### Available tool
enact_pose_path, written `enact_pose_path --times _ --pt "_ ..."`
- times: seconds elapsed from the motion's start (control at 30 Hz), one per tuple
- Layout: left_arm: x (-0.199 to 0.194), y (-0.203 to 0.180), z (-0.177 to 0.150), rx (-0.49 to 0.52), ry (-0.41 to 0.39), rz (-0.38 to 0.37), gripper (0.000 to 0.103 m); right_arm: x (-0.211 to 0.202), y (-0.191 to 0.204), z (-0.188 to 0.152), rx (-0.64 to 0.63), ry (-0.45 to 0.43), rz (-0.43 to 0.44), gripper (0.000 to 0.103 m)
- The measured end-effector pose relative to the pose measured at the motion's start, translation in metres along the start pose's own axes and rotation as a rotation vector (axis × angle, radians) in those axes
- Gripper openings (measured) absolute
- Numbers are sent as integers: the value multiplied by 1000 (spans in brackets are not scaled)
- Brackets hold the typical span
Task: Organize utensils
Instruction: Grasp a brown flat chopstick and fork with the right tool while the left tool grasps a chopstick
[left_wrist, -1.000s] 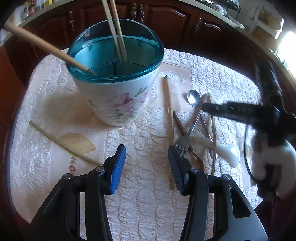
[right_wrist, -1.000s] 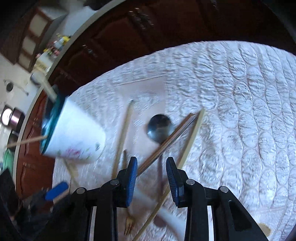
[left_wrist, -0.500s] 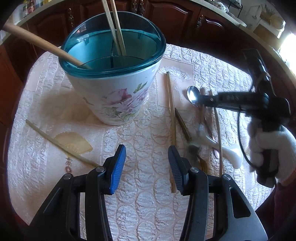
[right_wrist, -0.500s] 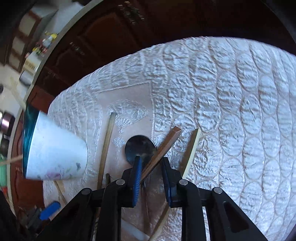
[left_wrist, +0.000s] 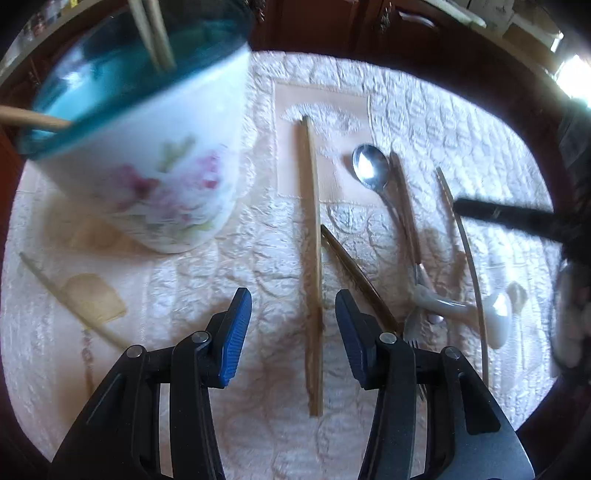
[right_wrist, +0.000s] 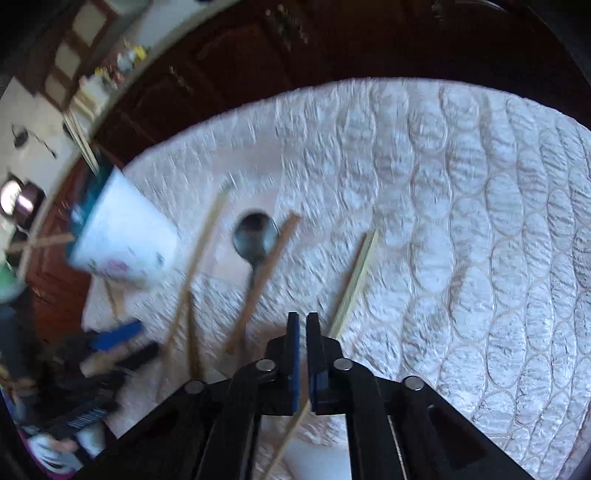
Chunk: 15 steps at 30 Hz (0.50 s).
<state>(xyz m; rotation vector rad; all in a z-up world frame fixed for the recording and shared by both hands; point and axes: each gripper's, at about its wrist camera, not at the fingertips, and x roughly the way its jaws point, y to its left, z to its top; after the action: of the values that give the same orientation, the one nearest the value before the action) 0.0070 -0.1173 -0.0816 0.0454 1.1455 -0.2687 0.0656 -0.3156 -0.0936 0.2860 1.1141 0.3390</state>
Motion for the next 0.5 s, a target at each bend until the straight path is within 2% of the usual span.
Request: enact_pose_path --times 0.03,0.13,0.33,0.5 --pt "4 1 1 -4 5 -7 29 -2 0 2 6 -9 11 27" --pt "8 0 2 -7 -2 -22 7 0 5 15 11 -18 7 29" --pt "-3 13 -16 -50 34 -61 5 32 21 32 32 36 -3 29" --pt "-23 17 -61 -45 73 -68 5 54 28 43 32 46 -21 27"
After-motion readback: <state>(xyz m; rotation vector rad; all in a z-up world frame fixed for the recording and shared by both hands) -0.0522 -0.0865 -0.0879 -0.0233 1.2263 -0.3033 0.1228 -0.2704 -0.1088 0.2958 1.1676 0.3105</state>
